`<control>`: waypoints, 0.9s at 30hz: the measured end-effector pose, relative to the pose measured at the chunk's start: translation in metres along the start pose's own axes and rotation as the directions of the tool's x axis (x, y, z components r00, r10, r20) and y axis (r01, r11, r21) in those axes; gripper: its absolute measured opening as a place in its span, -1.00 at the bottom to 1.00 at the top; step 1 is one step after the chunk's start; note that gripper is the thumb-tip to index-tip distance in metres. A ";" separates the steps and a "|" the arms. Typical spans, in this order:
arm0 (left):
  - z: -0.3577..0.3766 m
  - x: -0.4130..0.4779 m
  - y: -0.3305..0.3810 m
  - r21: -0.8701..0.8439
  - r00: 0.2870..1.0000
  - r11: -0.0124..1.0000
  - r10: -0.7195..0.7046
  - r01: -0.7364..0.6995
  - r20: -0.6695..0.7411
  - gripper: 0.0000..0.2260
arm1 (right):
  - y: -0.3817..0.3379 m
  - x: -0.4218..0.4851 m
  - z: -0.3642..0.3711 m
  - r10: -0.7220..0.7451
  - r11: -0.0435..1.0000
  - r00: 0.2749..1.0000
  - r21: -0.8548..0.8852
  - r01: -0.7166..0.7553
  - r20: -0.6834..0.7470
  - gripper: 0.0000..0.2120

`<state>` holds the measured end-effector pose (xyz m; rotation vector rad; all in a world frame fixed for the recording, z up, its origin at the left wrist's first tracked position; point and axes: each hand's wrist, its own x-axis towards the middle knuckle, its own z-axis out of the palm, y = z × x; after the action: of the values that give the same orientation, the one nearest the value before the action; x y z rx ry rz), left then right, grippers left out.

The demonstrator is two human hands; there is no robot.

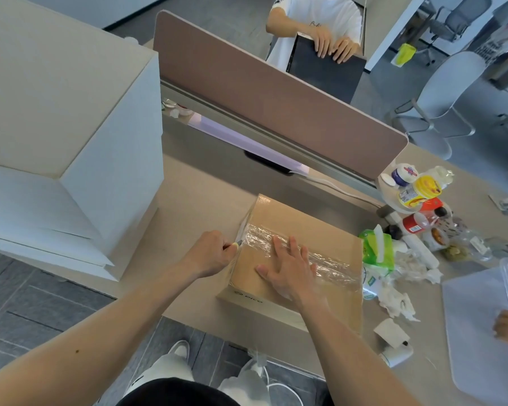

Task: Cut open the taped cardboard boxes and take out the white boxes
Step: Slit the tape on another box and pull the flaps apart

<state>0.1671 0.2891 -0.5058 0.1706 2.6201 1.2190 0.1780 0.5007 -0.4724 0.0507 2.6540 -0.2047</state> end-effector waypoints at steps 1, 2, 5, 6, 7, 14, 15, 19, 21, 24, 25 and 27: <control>-0.001 0.000 0.002 0.015 1.000 1.000 0.010 -0.010 0.002 -0.57 | 0.000 0.000 0.000 0.000 1.000 1.000 -0.004 0.000 -0.001 -0.17; -0.002 -0.001 0.003 0.021 1.000 1.000 0.013 -0.013 0.005 -0.59 | 0.000 0.000 0.000 0.000 1.000 1.000 -0.006 0.000 -0.003 -0.17; -0.001 0.000 0.003 0.033 1.000 0.999 0.012 -0.012 0.004 -0.54 | 0.000 0.000 0.001 -0.002 1.000 1.000 -0.010 0.002 -0.007 -0.17; -0.001 -0.001 0.003 0.041 1.000 0.999 0.007 -0.008 0.007 -0.55 | 0.000 0.000 0.001 -0.002 1.000 1.000 -0.012 0.002 -0.008 -0.17; 0.000 -0.002 0.003 0.044 1.000 0.999 0.008 -0.008 0.007 -0.58 | 0.000 0.000 0.000 -0.001 1.000 1.000 -0.014 0.001 -0.008 -0.17; 0.001 -0.007 0.003 0.024 1.000 1.000 0.002 -0.003 0.016 -0.62 | -0.001 0.000 0.000 -0.004 1.000 1.000 -0.017 0.004 -0.006 -0.17; 0.001 -0.008 0.003 0.034 1.000 0.999 0.007 -0.008 0.013 -0.61 | 0.000 0.000 0.001 -0.003 1.000 1.000 -0.015 0.003 -0.007 -0.17; 0.001 -0.010 -0.001 0.040 1.000 0.999 0.017 -0.017 0.011 -0.54 | -0.001 -0.001 0.000 -0.005 1.000 1.000 -0.011 0.005 -0.007 -0.17; 0.000 -0.012 -0.002 0.024 1.000 1.000 0.012 -0.012 0.007 -0.55 | -0.001 -0.001 -0.001 -0.007 1.000 1.000 -0.010 0.007 -0.007 -0.17; -0.001 -0.021 -0.009 -0.063 0.997 0.996 -0.065 0.063 -0.030 -0.58 | -0.001 -0.002 -0.001 -0.008 1.000 1.000 -0.005 0.008 -0.008 -0.17; -0.001 -0.025 -0.014 -0.110 0.990 0.986 -0.134 0.129 -0.042 -0.62 | 0.000 -0.002 -0.001 -0.010 1.000 1.000 -0.002 0.009 -0.010 -0.17; -0.001 -0.032 -0.032 -0.224 0.952 0.931 -0.303 0.288 -0.036 -0.68 | 0.000 -0.001 0.000 -0.008 1.000 1.000 0.003 0.008 -0.010 -0.17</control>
<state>0.1973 0.2616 -0.5240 -0.3022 2.4289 1.4057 0.1791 0.5011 -0.4720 0.0417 2.6647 -0.2113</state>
